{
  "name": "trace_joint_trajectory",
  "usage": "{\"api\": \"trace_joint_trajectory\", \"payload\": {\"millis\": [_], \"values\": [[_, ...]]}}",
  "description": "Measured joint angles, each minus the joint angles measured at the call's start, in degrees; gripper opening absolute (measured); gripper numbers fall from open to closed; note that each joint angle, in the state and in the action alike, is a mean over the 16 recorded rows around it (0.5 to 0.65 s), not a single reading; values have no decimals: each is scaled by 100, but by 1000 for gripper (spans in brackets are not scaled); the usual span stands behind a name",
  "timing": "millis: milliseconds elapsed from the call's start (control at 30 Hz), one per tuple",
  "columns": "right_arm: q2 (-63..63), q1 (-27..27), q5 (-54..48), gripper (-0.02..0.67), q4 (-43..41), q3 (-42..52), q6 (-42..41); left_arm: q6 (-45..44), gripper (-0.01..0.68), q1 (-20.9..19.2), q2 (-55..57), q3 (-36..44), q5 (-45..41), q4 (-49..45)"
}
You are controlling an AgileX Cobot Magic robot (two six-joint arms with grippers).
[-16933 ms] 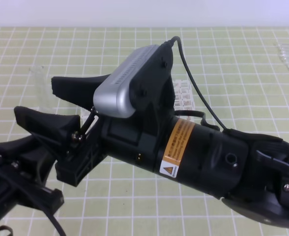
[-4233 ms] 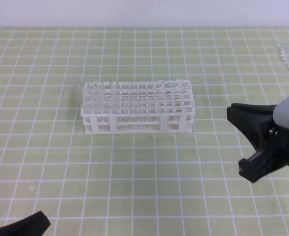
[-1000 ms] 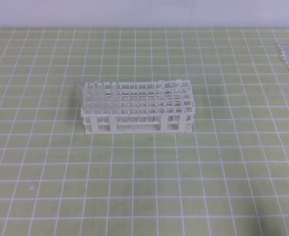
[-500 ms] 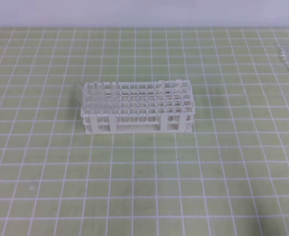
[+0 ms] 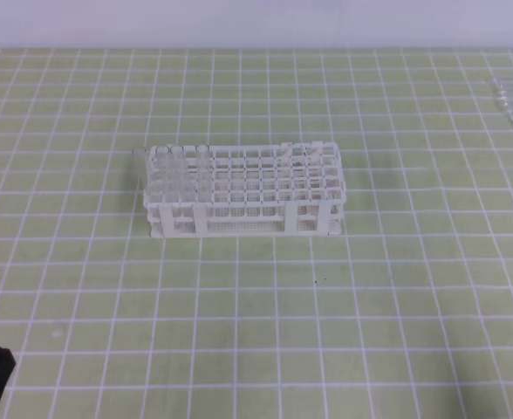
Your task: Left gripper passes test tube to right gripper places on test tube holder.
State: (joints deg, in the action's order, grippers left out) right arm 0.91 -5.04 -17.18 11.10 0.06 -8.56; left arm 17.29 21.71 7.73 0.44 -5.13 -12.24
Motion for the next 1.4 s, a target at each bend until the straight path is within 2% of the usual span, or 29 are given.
{"api": "trace_joint_trajectory", "payload": {"millis": [167, 333, 733, 900, 1033, 1400], "values": [[0, 0, 0, -16, 0, 0, 0, -804, -1, -50, 1, 15, -25, 622], [0, 0, 0, -16, 0, 0, 0, -816, 0, -259, -2, 5, -55, 568], [0, 0, 0, -16, 0, 0, 0, -765, 0, -1397, -152, 22, -65, 829], [0, 0, 0, -16, 0, 0, 0, -779, 0, -1732, -408, 22, -265, 976], [0, 0, 0, -16, 0, 0, 0, -774, -1, -1821, -628, 22, -511, 981], [0, 0, 0, -16, 0, 0, 0, -685, -2, -1657, -856, 7, -1070, 784]]}}
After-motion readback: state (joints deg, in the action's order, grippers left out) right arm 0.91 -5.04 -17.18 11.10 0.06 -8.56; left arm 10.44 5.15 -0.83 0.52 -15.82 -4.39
